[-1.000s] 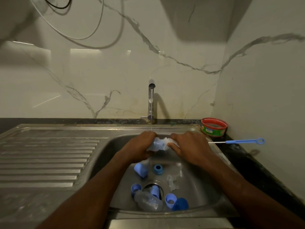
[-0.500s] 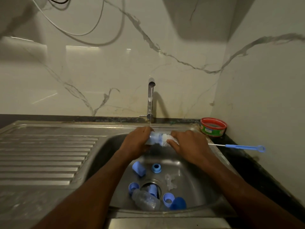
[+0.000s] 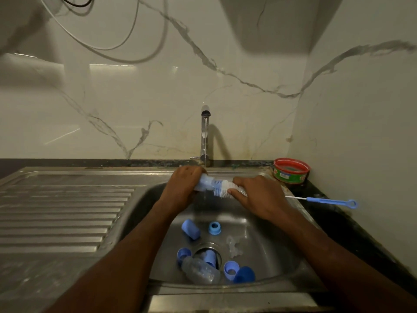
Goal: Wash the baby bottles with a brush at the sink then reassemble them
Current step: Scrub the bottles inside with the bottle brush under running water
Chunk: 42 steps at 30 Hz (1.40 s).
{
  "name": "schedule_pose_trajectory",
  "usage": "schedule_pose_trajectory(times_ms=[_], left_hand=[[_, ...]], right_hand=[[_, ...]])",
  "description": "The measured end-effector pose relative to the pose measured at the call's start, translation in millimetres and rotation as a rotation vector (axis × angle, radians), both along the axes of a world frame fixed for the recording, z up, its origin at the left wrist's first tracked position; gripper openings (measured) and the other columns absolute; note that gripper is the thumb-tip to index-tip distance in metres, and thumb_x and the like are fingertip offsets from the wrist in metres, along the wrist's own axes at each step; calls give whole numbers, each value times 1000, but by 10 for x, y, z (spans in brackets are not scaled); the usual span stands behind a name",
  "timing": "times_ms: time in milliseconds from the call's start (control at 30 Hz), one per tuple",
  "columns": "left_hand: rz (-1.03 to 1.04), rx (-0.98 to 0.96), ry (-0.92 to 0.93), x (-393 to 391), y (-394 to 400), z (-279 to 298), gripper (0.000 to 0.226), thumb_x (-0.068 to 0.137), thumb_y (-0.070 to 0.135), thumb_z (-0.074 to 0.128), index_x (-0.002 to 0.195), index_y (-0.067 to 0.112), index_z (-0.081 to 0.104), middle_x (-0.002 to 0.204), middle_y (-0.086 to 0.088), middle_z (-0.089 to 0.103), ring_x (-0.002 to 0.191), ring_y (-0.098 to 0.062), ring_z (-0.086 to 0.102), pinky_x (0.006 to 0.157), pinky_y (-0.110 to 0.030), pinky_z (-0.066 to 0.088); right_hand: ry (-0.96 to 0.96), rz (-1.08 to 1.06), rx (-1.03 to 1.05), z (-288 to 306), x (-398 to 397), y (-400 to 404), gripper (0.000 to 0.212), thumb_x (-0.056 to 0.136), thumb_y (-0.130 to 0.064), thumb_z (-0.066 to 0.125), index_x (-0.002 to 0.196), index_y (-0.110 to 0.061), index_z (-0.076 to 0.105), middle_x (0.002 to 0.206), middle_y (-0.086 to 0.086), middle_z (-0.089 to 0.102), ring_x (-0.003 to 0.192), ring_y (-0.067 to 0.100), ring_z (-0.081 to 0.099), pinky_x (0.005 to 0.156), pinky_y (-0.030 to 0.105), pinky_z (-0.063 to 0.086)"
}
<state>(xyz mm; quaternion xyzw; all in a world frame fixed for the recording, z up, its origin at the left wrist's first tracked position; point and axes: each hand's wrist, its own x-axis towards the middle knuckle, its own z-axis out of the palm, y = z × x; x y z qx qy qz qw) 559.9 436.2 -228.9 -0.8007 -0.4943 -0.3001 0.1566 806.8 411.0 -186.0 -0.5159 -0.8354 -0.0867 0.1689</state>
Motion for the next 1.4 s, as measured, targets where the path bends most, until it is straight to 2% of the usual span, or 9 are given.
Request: schedule_pose_trajectory(times_ms=[100,267,433,567,700,833,1000,1233,1400], left_hand=[[-176,-113,68,107,-79,-75,46,90,38,70,129,19,54,132,-4,56,119,-17,53,103,-35,43],[1,-12,-66,-63,-17,-34,52,87,54,54,128,21,54,124,-3,60,111,-17,57,95,-40,49],[-166,-41,87,113,-71,-65,46,88,38,71,127,20,55,126,-2,60,114,-15,55,100,-33,44],[46,44,2,-27,5,-48,52,80,47,79,120,27,53,118,1,63,107,-16,58,95,-39,50],[42,135,95,62,-16,10,58,68,49,86,108,25,51,109,-2,61,95,-18,56,82,-29,41],[-9,34,68,155,-29,-42,67,66,41,88,117,23,47,120,-3,53,105,-18,49,90,-37,47],[-136,-274,-40,294,-65,-106,94,82,30,79,156,13,24,157,-10,35,141,-24,36,118,-39,34],[-14,-55,27,144,-40,-5,67,68,39,90,121,26,50,127,0,55,113,-17,52,94,-37,49],[-50,-186,-43,68,-32,-125,102,65,48,88,148,25,34,148,-3,40,132,-21,41,110,-43,41]], right_hand=[[-56,-2,-34,-69,-24,-29,44,99,-61,45,132,-36,60,116,-2,70,101,17,64,91,39,51],[11,-21,12,2,-26,-15,42,101,-58,45,134,-35,57,119,-3,69,103,17,63,87,34,46],[-11,-59,-31,-120,-74,13,46,100,-61,43,138,-37,54,124,-1,67,107,18,62,96,37,48],[-14,-69,77,-73,-82,-1,44,99,-62,44,131,-36,57,110,-4,70,95,17,64,77,33,46],[-35,-48,68,-62,-110,-41,42,100,-59,46,135,-36,54,117,-2,69,103,19,63,87,37,49],[-73,-46,94,-53,-110,-75,41,101,-59,44,132,-35,54,111,-1,68,97,19,64,83,35,48],[-54,-147,101,-2,-36,-3,35,98,-53,54,128,-34,53,111,0,67,99,22,65,80,38,51],[-44,-56,123,-121,-60,15,40,98,-62,47,128,-38,59,107,-1,70,94,19,65,83,38,52],[-119,54,128,-87,-155,-49,44,100,-62,43,135,-36,53,114,1,69,98,21,65,82,36,49]])
